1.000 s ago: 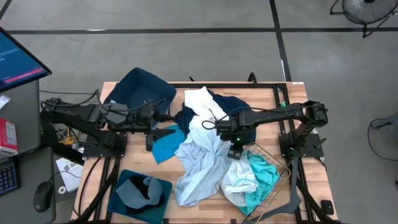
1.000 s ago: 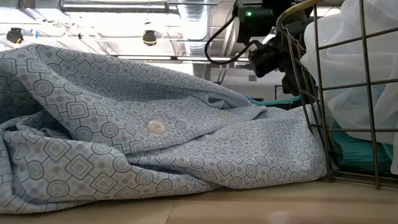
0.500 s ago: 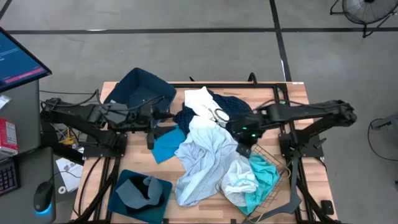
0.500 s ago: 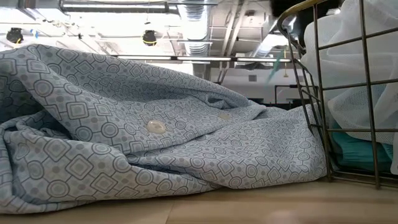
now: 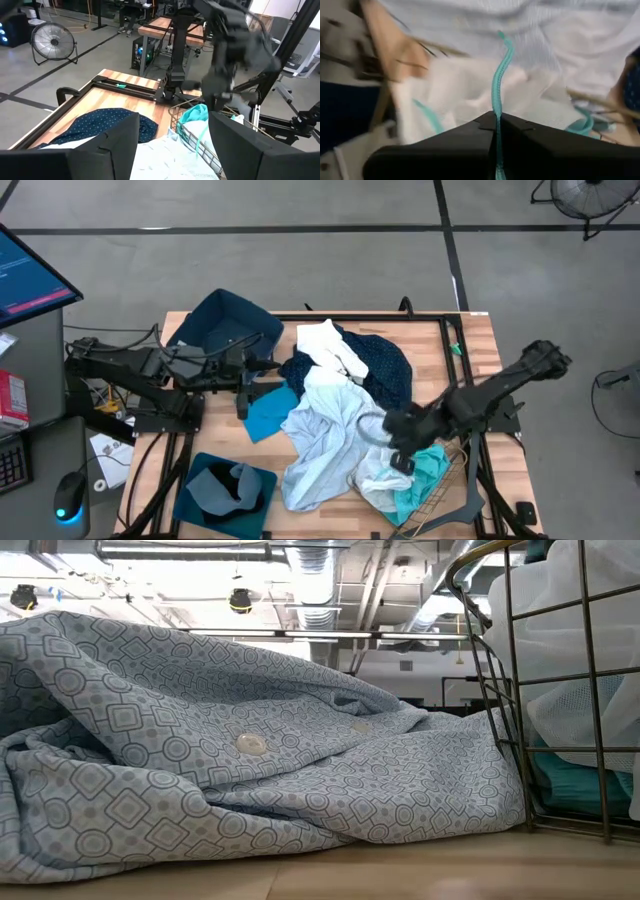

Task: Pick & Place Cloths
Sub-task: Put the light blue shorts into the gold basket

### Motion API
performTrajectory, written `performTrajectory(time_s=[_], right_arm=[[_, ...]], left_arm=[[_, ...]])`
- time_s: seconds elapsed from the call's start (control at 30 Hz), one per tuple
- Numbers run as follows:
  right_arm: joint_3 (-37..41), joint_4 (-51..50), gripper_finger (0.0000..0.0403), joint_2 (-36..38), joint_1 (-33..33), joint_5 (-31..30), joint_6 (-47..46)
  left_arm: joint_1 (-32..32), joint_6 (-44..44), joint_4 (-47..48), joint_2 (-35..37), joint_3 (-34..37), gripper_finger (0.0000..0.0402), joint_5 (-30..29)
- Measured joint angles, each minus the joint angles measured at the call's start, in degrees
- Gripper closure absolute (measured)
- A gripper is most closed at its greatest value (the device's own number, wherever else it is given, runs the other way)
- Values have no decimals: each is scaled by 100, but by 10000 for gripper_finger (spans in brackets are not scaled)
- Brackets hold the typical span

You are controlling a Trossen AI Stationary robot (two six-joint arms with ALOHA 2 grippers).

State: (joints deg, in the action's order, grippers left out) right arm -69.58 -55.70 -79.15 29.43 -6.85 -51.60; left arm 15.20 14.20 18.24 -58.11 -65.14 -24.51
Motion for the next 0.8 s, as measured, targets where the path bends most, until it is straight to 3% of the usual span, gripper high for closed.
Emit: performTrajectory(time_s=[0.23, 0.4, 0.63, 0.8], right_arm=[[75, -641, 403, -1234, 395, 364, -396], [591, -310, 403, -1834, 671, 883, -655], [1569, 800, 403, -1997, 916, 1367, -989], [1700, 881, 403, -1997, 760, 1475, -748]], left_arm=[[0, 2, 0, 0, 0, 180, 2], [0, 22, 0, 0, 0, 180, 7], [0, 22, -22, 0, 0, 180, 9], [0, 22, -39, 0, 0, 180, 10]])
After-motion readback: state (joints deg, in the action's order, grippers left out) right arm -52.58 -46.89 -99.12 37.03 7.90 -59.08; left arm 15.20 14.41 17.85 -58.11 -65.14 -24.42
